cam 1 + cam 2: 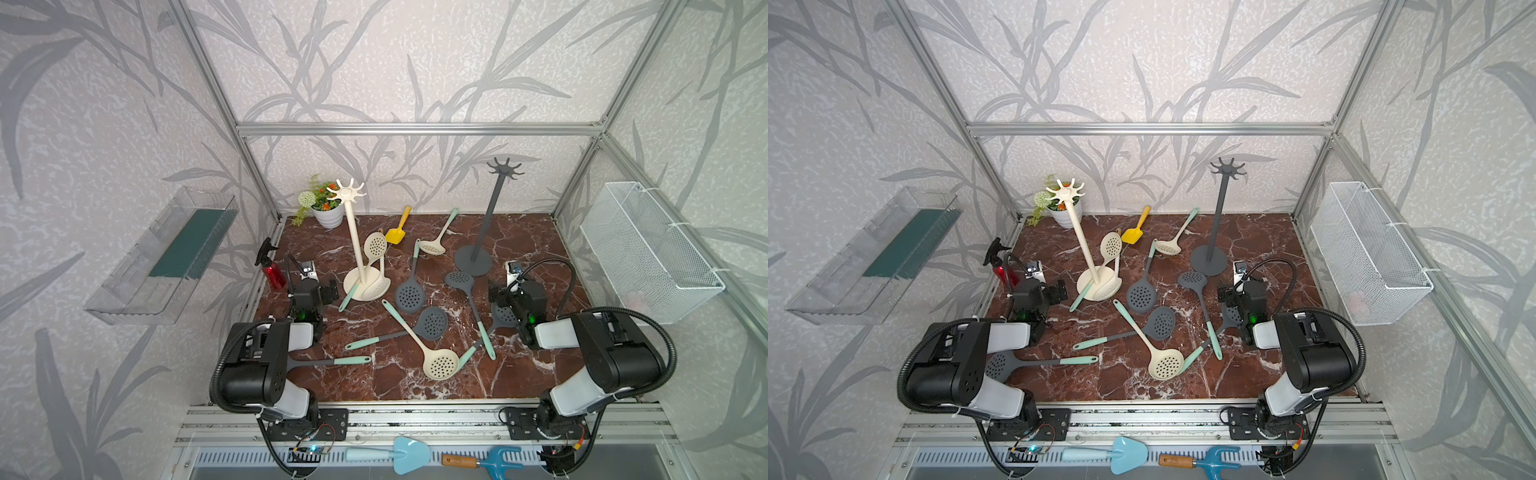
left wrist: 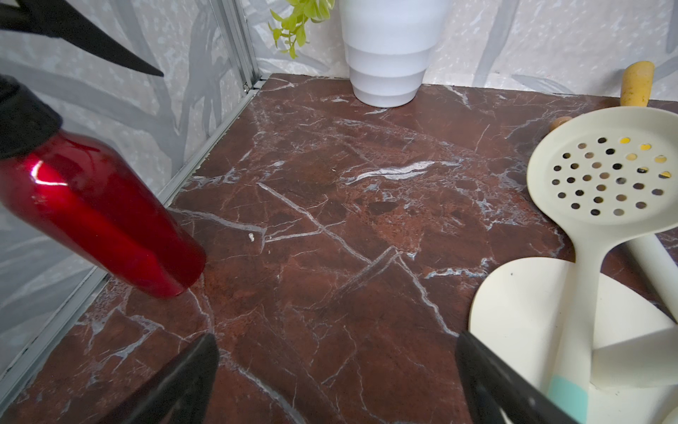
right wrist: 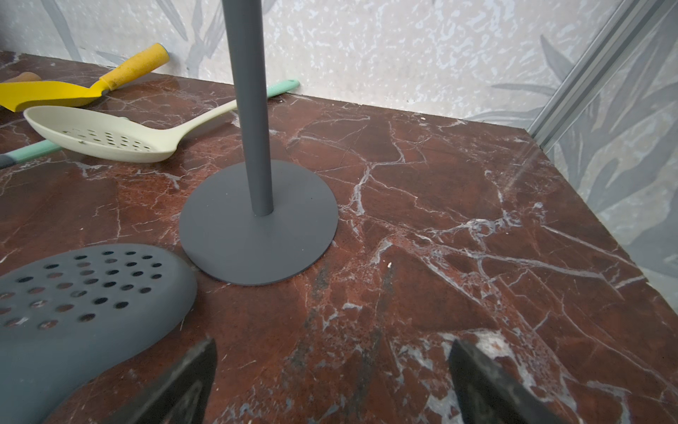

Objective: Hang the skimmer on the kitchen utensil rack
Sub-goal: Pick up the skimmer from the center of the board.

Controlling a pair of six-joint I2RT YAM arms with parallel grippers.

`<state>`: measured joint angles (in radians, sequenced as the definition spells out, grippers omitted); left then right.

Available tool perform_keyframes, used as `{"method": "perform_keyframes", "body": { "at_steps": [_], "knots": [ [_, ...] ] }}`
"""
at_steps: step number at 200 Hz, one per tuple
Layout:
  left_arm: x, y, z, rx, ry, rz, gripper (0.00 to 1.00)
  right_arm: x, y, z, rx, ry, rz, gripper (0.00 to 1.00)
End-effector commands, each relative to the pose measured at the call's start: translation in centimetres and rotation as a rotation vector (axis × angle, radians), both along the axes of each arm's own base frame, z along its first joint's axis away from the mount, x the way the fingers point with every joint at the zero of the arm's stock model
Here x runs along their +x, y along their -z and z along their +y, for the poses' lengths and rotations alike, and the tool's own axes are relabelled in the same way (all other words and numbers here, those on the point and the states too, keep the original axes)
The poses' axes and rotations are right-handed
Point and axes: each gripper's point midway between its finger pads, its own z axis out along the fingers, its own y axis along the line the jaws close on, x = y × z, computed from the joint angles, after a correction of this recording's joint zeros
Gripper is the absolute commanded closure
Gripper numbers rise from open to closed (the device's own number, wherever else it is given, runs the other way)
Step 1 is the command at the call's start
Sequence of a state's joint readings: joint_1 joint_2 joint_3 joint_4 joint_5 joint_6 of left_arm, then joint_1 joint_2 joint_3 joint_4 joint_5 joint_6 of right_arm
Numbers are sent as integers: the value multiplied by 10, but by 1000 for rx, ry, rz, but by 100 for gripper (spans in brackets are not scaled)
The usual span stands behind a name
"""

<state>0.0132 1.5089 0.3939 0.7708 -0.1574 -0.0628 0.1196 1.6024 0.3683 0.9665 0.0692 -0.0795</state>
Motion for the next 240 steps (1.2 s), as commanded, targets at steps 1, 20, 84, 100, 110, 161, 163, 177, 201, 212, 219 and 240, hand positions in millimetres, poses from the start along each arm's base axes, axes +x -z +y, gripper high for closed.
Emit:
{"method": "perform_keyframes", "body": {
  "at_steps": [1,20,84,100,110,161,163,177,201,212,219,240],
  "knots": [
    [7,-6,-1,23,-9,-13,1,3,-12,2,3,-7,-36,1],
    [7,-9,0,30,-20,-20,1,2,-12,1,-6,0,-42,1],
    [-2,-66,0,72,-167,67,1,-12,-53,-19,-59,174,-95,1],
    [-10,-87,0,66,-222,88,1,-15,-62,-19,-41,187,-66,1],
    [-16,-97,-1,44,-242,117,1,-17,-67,-14,7,177,-37,0],
    [-61,-125,-4,-94,-275,204,1,-45,-101,49,133,12,125,11],
    [-62,-125,-5,-102,-268,206,1,-46,-102,52,131,9,135,12],
    [-69,-125,-16,-146,-202,218,2,-58,-99,65,140,-22,217,14],
    [-74,-130,-41,-199,-46,188,3,-80,-75,94,157,-127,396,22],
    [-73,-137,-52,-209,16,160,4,-90,-62,99,143,-137,463,25],
    [-72,-142,-60,-214,61,149,4,-95,-53,101,135,-139,502,26],
    [-71,-148,-80,-224,171,142,5,-105,-31,107,141,-141,580,32]
  ]
}}
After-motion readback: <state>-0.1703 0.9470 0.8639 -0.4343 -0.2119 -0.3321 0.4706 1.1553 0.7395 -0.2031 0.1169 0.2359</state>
